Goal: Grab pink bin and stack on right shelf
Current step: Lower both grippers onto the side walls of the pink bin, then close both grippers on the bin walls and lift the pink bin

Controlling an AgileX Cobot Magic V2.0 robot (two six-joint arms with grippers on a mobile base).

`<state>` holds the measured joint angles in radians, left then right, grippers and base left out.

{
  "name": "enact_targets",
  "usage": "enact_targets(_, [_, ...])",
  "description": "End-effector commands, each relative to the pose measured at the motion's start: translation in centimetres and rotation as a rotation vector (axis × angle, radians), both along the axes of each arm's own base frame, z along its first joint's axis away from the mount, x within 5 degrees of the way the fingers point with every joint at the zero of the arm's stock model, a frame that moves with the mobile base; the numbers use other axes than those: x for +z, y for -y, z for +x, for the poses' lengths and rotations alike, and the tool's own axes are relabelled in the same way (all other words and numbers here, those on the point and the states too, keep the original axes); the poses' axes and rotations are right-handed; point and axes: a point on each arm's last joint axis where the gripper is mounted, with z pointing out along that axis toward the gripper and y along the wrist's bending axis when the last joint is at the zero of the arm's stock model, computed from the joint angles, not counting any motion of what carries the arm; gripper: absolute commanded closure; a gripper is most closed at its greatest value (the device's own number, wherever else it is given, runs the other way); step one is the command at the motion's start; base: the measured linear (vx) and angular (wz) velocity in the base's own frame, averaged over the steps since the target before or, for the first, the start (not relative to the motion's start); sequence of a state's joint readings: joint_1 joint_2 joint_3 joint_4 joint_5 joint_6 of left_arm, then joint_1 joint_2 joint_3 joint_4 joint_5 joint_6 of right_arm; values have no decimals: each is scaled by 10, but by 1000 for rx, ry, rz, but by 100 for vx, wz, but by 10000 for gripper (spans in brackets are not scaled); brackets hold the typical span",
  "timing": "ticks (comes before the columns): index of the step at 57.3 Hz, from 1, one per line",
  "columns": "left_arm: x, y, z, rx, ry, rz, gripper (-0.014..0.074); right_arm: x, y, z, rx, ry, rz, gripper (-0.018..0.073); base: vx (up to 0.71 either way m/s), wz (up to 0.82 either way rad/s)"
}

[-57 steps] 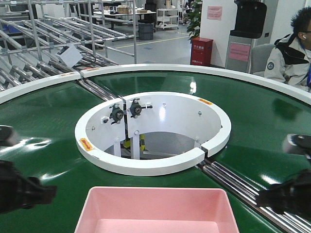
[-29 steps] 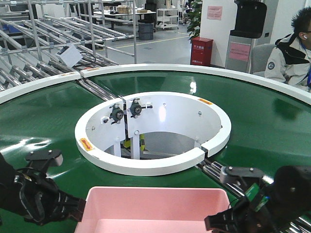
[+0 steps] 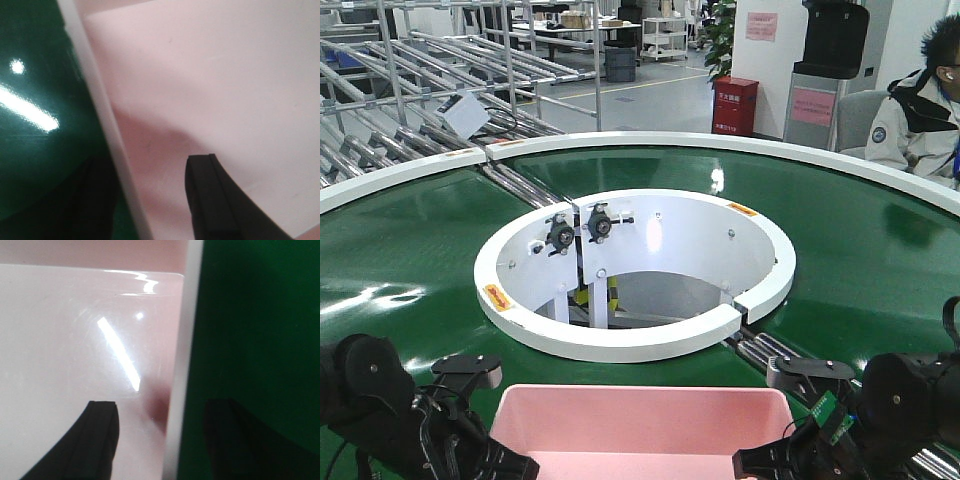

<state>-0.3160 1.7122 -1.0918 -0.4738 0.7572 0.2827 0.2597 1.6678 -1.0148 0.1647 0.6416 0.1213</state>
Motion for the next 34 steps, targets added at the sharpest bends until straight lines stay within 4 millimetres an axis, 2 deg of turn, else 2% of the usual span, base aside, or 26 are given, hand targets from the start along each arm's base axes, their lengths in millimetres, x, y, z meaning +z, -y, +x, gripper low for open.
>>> enact_targets(1, [22, 4, 2, 20, 72, -47, 183, 22, -1, 5, -3, 98, 24, 197, 0, 0])
enact_targets(8, [21, 4, 0, 11, 49, -47, 284, 22, -1, 5, -4, 95, 26, 327, 0, 0])
enact_targets(17, [20, 4, -7, -23, -23, -41, 542, 28, -1, 2, -23, 98, 53, 575, 0, 0])
enact_targets(19, [21, 4, -9, -27, -30, -42, 603, 31, -1, 1, -27, 107, 62, 575, 0, 0])
enact_targets(20, [21, 4, -9, -29, -29, -42, 608, 35, -1, 0, -30, 116, 69, 574, 0, 0])
enact_targets(28, [40, 2, -15, -28, 26, -62, 605, 65, 1, -10, -31, 209, 100, 570, 0, 0])
enact_targets(34, [67, -2, -25, -14, 115, -92, 603, 94, 4, -21, -30, 276, 124, 569, 0, 0])
